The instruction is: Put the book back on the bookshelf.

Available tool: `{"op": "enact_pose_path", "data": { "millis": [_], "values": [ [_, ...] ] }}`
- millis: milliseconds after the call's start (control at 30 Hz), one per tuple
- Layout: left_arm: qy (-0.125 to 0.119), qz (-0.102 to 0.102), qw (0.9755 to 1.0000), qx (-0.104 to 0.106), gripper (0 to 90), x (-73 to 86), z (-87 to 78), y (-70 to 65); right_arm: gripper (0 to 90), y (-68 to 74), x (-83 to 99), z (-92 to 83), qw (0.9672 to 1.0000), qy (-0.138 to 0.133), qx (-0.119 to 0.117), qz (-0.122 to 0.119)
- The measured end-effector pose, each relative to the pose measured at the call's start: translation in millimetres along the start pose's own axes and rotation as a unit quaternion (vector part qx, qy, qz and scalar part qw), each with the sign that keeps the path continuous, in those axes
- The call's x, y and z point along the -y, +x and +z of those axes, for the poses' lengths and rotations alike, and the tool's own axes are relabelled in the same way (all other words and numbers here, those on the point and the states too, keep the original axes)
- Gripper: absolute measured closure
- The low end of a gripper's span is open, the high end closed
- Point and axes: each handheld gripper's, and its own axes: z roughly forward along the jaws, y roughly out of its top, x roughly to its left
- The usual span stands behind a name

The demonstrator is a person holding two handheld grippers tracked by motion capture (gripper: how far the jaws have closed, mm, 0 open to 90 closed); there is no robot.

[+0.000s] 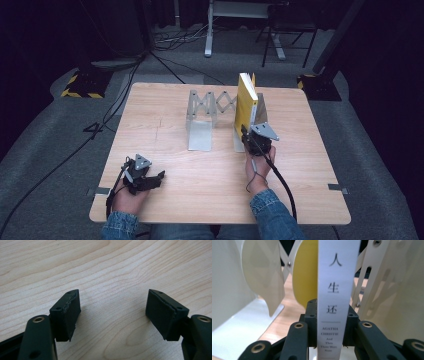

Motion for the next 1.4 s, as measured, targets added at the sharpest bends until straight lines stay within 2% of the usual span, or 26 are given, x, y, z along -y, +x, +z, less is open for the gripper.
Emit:
{"op": "enact_pose_path", "data": {
  "millis": [100,433,500,567,633,667,800,833,1100,1133,1400],
  "values": [
    [0.001,0.0,1.0,0.001,28.5,0.1,0.0,0.0,72.4,1.8,5.8,3.7,0.9999,0.015,-0.004,-0.002],
    [0.0,-0.002,1.0,0.004,28.5,0.1,0.2,-1.3,70.8,5.0,10.7,7.2,0.9996,0.026,-0.011,-0.009],
    [0.0,-0.002,1.0,0.004,28.5,0.2,0.2,-1.3,69.0,4.6,13.2,9.5,0.9991,0.038,-0.014,-0.012],
    [0.0,-0.002,1.0,0.004,28.5,0.2,0.1,-1.5,66.4,3.2,15.6,9.5,0.999,0.039,-0.022,-0.007],
    [0.0,-0.002,1.0,0.004,28.5,0.3,0.0,-1.6,64.1,1.9,17.3,7.5,0.9991,0.028,-0.03,-0.005],
    [-0.001,-0.002,1.0,0.003,28.5,0.3,0.2,-1.6,60.3,1.9,18.1,5.6,0.9992,0.027,-0.03,-0.009],
    [-0.001,-0.003,1.0,0.003,28.5,0.4,0.2,-1.7,56.2,1.6,17.6,3.1,0.999,0.022,-0.034,-0.016],
    [-0.001,-0.003,1.0,0.004,28.5,0.4,0.2,-1.7,53.5,0.6,15.3,-0.2,0.9989,0.016,-0.042,-0.012],
    [-0.001,-0.002,1.0,0.003,28.5,0.3,0.2,-1.6,50.0,-4.1,4.2,-19.6,0.9981,-0.005,-0.059,-0.017],
    [0.0,-0.002,1.0,0.004,28.5,0.2,0.1,-1.5,48.9,-7.0,-0.4,-28.1,0.9974,-0.011,-0.069,-0.019],
    [0.001,0.0,1.0,0.007,28.0,0.6,-0.3,-1.1,47.2,-21.8,-16.2,-60.1,0.9925,-0.029,-0.118,-0.016]
  ]
}}
